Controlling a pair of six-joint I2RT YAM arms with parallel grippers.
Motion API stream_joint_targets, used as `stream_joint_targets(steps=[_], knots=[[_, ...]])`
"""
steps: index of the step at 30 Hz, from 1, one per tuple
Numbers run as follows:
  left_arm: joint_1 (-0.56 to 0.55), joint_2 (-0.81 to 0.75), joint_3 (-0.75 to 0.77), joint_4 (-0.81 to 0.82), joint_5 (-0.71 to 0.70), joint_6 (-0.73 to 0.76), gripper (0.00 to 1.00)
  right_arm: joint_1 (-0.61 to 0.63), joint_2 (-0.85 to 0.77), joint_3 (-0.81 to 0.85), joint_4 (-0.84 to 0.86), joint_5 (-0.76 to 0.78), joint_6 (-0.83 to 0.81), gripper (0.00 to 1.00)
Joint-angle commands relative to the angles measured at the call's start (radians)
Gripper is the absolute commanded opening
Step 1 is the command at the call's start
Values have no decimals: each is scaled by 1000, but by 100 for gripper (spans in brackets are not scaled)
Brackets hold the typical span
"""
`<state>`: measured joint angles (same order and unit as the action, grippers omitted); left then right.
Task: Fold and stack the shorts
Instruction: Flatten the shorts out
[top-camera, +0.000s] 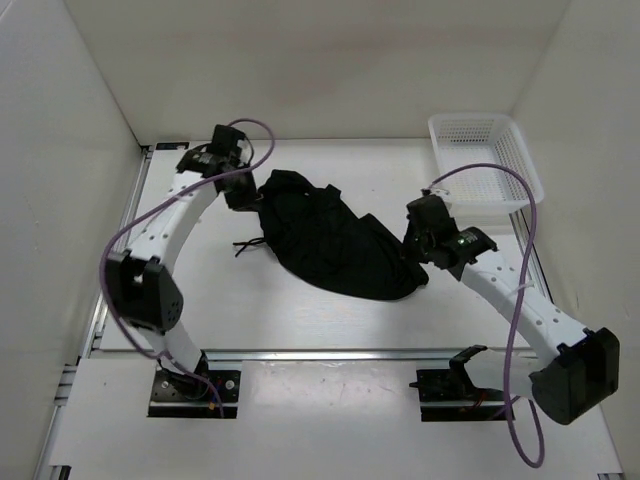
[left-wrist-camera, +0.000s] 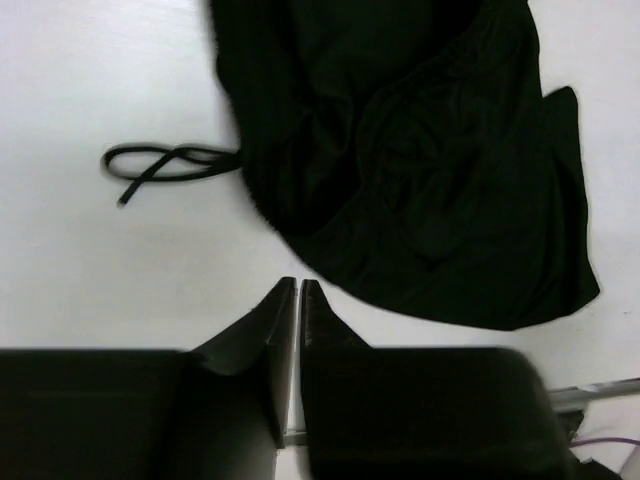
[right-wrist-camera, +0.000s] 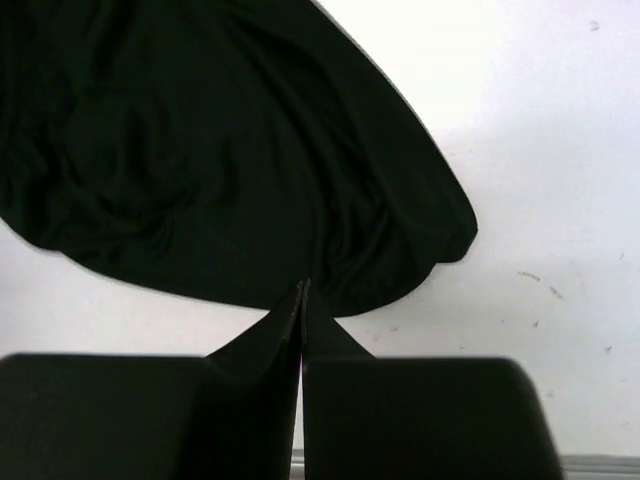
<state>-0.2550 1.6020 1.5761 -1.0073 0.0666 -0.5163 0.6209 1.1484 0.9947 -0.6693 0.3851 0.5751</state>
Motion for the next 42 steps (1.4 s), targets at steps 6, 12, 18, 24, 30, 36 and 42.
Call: stream_joint_targets(steps=[6,12,18,24,30,36,42], knots=[[-165,315,209,-25,-53,25,90,-415,36,-165,40,-572,43,73],[-174,411,176,-2,39,48,83,-527,105,-237,72,-724,41,89],[-184,421,110,16,110,48,10,-527,206,-277,158,-759,89,80],[-184,316,96,7,73,48,10,-498,326,-200,208,-706,77,58],[-133,231,191,-42,68,58,10,-466,473,-81,208,-644,65,10],[-6,271,539,-119,102,91,10,-489,577,439,91,-624,54,0],[125,259,831,-90,197,73,10,-489,616,918,-52,-606,23,0]])
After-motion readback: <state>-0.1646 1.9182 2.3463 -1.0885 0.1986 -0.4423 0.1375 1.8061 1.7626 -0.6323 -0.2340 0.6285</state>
